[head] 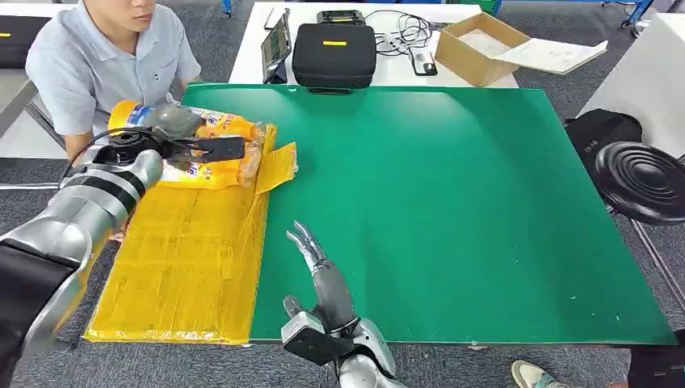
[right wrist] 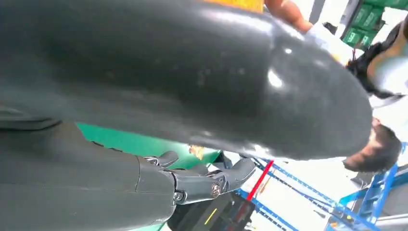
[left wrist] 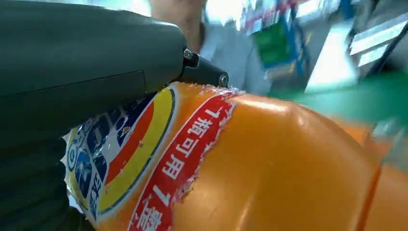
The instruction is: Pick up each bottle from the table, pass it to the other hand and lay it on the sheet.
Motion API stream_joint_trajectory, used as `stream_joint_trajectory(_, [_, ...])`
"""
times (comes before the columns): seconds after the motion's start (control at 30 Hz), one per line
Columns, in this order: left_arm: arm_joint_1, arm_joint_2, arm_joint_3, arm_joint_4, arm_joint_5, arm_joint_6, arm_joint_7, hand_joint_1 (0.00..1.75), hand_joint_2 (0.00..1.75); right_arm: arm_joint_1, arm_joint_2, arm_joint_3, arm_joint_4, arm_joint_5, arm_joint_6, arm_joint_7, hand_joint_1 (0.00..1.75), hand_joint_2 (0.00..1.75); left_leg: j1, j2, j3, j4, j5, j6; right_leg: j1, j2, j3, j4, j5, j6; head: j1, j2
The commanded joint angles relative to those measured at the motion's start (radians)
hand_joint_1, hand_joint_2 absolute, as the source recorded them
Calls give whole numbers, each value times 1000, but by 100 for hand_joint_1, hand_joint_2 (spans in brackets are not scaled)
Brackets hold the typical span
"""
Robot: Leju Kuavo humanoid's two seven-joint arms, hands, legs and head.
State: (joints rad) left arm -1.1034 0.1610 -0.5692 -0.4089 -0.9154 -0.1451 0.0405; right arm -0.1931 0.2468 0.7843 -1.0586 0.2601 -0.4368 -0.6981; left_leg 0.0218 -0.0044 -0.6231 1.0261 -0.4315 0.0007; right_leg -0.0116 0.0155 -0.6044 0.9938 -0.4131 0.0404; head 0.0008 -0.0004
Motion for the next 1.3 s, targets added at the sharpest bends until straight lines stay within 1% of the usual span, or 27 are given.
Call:
stream_joint_trajectory(0.03, [12, 24, 156, 111, 179, -98, 38, 175, 175, -23, -18, -8, 14, -31, 14, 0, 0, 175, 0, 1, 3, 0, 0, 1, 0, 0, 3, -1, 0, -1, 0, 0])
stream_joint_trajectory(0.17, [71, 23, 245, 73, 284, -123, 21, 175, 175, -24, -26, -1, 11, -63, 2, 0, 0, 175, -1, 2, 4, -1, -1, 1, 0, 1, 4, -1, 0, -1, 0, 0])
stream_joint_trajectory(0.23, [96, 17, 247, 54, 293, -113, 14, 175, 175, -21, -29, 3, 6, -66, -7, 0, 0, 175, -1, 0, 3, -1, 0, 1, -1, -1, 3, -1, 0, -1, 0, 0])
stream_joint_trajectory(0.27, [122, 12, 257, 25, 315, -110, -13, 175, 175, -20, -31, 4, 2, -73, -13, 0, 0, 175, 0, 1, 5, -2, -1, 1, 0, -1, 5, -2, -1, -1, 0, 0])
stream_joint_trajectory(0.3, [149, 7, 252, -4, 322, -99, -31, 175, 175, -17, -33, 3, -2, -79, -18, 0, 0, 175, -1, 0, 4, -1, -1, 1, -1, -2, 4, -1, -1, -1, 0, 0])
stream_joint_trajectory(0.37, [219, 2, 200, -70, 284, -39, -61, 175, 175, 0, -27, -7, -9, -79, -31, 0, 0, 175, -1, -1, 4, -2, -1, 1, 0, -2, 5, -2, -1, -1, 0, 0])
stream_joint_trajectory(0.4, [234, -3, 196, -73, 281, -26, -63, 175, 175, 1, -27, -7, -10, -79, -31, 0, 0, 175, -1, -1, 4, -2, 0, 1, -1, -3, 5, -2, -1, -1, 0, 0])
stream_joint_trajectory(0.43, [251, 5, 149, -98, 226, 24, -52, 175, 175, 2, -27, -8, -5, -72, -45, 0, 0, 175, -1, -2, 3, -2, 0, 1, -1, -2, 3, -2, -1, 0, 0, 0])
stream_joint_trajectory(0.47, [263, 17, 75, -115, 149, 53, -55, 175, 175, 0, -29, -7, 2, -69, -49, 0, 0, 175, -1, -1, 6, -2, -1, 1, -1, -3, 6, -2, -1, -1, 0, 0])
stream_joint_trajectory(0.53, [285, 12, 87, -112, 166, 55, -56, 175, 175, -1, -30, -10, 6, -74, -45, 0, 0, 175, -1, -1, 3, -2, 0, 1, 0, -2, 4, -2, 0, -1, 0, 0])
stream_joint_trajectory(0.57, [311, 15, 84, -124, 171, 56, -64, 175, 175, 0, -30, -14, 13, -80, -42, 0, 0, 175, -1, -1, 6, -2, -1, 2, 0, -3, 6, -2, -1, -1, 0, 0])
stream_joint_trajectory(0.63, [346, 21, 53, -143, 137, 92, -71, 175, 175, -1, -35, -11, 19, -78, -50, 0, 0, 175, -1, 0, 4, -2, 0, 1, -1, -1, 4, -2, 0, -1, 0, 0])
stream_joint_trajectory(0.67, [358, 22, 47, -143, 132, 93, -65, 175, 175, -2, -35, -12, 20, -82, -47, 0, 0, 175, -1, -1, 5, -2, 0, 1, -1, -3, 5, -2, -1, -1, 0, 0])
stream_joint_trajectory(0.73, [374, 23, 28, -144, 108, 117, -54, 175, 175, -4, -35, -12, 23, -82, -49, 0, 0, 175, -1, 0, 4, -2, 0, 1, -1, -1, 3, -2, 0, -1, 0, 0])
stream_joint_trajectory(0.8, [389, 29, -22, -139, 42, 156, -41, 175, 175, -9, -35, -17, 36, -83, -55, 0, 0, 175, -1, 0, 4, -2, 0, 1, -1, -2, 4, -2, -1, -1, 0, 0])
stream_joint_trajectory(0.87, [406, 26, -34, -129, 20, 180, -37, 175, 175, -11, -37, -20, 41, -83, -58, 0, 0, 175, -1, 0, 5, -2, -1, 1, 0, -2, 5, -2, -1, -1, 0, 0])
stream_joint_trajectory(0.93, [413, 19, -17, -120, 38, 174, -32, 175, 175, -11, -37, -21, 43, -84, -58, 0, 0, 175, -1, -1, 5, -2, 0, 1, -1, -2, 5, -2, -1, -1, 0, 0])
stream_joint_trajectory(0.97, [430, -1, 29, -99, 91, 149, -22, 175, 175, -12, -36, -24, 51, -83, -54, 0, 0, 175, -1, -1, 7, -3, -1, 1, -1, -2, 7, -3, -1, -1, 0, 0])
stream_joint_trajectory(1.03, [434, -10, 47, -88, 113, 130, -21, 175, 175, -12, -34, -26, 55, -81, -54, 0, 0, 175, -1, -1, 4, -2, 0, 1, -1, -2, 5, -2, 0, -1, 0, 0])
stream_joint_trajectory(1.07, [436, -21, 71, -74, 144, 112, -26, 175, 175, -13, -31, -27, 60, -81, -52, 0, 0, 175, -1, -1, 7, -3, 0, 1, -1, -2, 7, -3, 0, -1, 0, 0])
stream_joint_trajectory(1.1, [435, -32, 113, -59, 195, 80, -30, 159, 175, -14, -30, -29, 63, -80, -48, 0, 0, 175, -2, -2, 6, -3, 0, 1, -1, -3, 6, -2, 0, -1, 0, 0])
stream_joint_trajectory(1.13, [435, -32, 113, -59, 195, 80, -30, 115, 175, -14, -30, -29, 63, -80, -48, 0, 0, 175, -1, -3, 5, -2, 0, 1, -1, -2, 6, -2, 0, -1, 0, 0])
stream_joint_trajectory(1.17, [429, -37, 140, -47, 232, 47, -41, 30, 175, -18, -27, -28, 73, -75, -47, 0, 0, 175, -1, -2, 7, -4, 1, 1, -1, -2, 8, -3, 0, -2, 0, 0])
stream_joint_trajectory(1.2, [425, -39, 160, -39, 261, 22, -49, 5, 175, -20, -27, -27, 77, -74, -45, 0, 0, 175, -2, -2, 6, -3, 0, 1, -1, -2, 6, -2, 0, -1, 0, 0])
stream_joint_trajectory(1.23, [425, -39, 160, -39, 261, 22, -49, 5, 175, -20, -27, -27, 77, -74, -45, 0, 0, 175, -1, -2, 7, -3, 0, 1, -1, -2, 7, -2, 0, -1, 0, 0])
stream_joint_trajectory(1.27, [421, -40, 181, -32, 287, -2, -50, 0, 175, -21, -26, -27, 78, -73, -43, 0, 0, 175, -1, -2, 8, -3, 0, 1, -1, -2, 9, -3, 0, -2, 0, 0])
stream_joint_trajectory(1.3, [416, -38, 204, -31, 320, -23, -60, 0, 175, -23, -26, -26, 82, -73, -43, 0, 0, 0, -2, -2, 9, -3, 0, 1, -1, -2, 10, -2, 0, -1, 0, 0])
